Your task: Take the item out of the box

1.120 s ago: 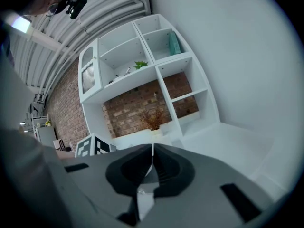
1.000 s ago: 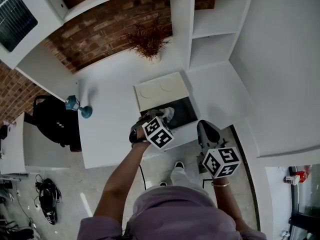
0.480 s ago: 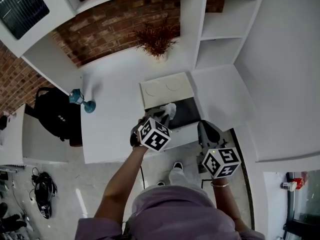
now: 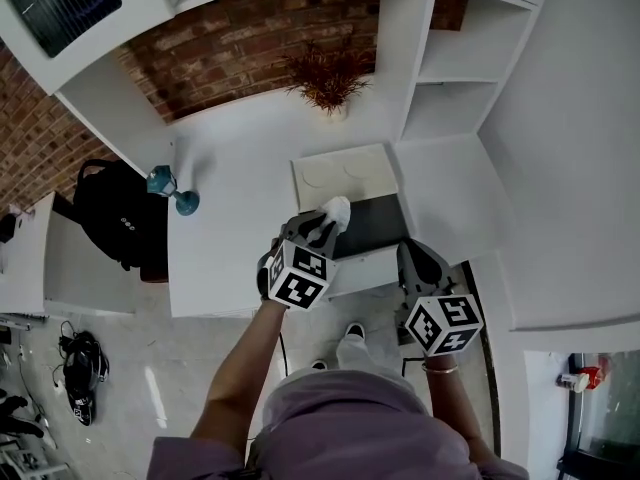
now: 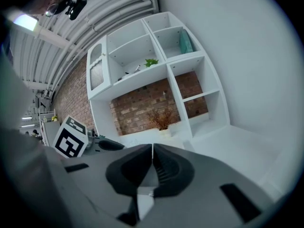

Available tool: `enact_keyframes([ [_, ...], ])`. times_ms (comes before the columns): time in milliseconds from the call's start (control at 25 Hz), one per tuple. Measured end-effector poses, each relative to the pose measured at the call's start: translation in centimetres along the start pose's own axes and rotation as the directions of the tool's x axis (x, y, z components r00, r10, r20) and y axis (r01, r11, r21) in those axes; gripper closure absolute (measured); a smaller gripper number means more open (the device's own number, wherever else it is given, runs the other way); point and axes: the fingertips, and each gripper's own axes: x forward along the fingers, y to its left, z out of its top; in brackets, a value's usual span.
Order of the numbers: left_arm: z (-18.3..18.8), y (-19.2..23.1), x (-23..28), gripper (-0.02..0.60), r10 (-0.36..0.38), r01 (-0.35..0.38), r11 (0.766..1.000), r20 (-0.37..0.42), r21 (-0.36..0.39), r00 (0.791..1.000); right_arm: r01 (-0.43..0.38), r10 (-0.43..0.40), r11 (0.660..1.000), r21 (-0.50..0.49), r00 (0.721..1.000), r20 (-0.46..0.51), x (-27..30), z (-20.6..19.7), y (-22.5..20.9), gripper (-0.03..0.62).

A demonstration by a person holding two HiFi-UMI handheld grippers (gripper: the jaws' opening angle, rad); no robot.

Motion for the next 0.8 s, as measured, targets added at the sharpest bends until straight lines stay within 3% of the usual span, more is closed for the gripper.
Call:
enact_keyframes([
  [360,0.6,1.4,-2.4,0.512,0.077,-0.066,0.992,0.098,-0.109,0.992,-0.013,0.013,1.0,-0.016,1.0,0.0,0.2,0.2,0.9,0.594],
  [800,0.0,2.8,-4.9,0.512,0.145,-0.087,0.956,0.196,-0.28,0.97,-0.033,0.033,0.999,-0.024,0.999,-0.003,0.6,0.2,1.8,0.594],
])
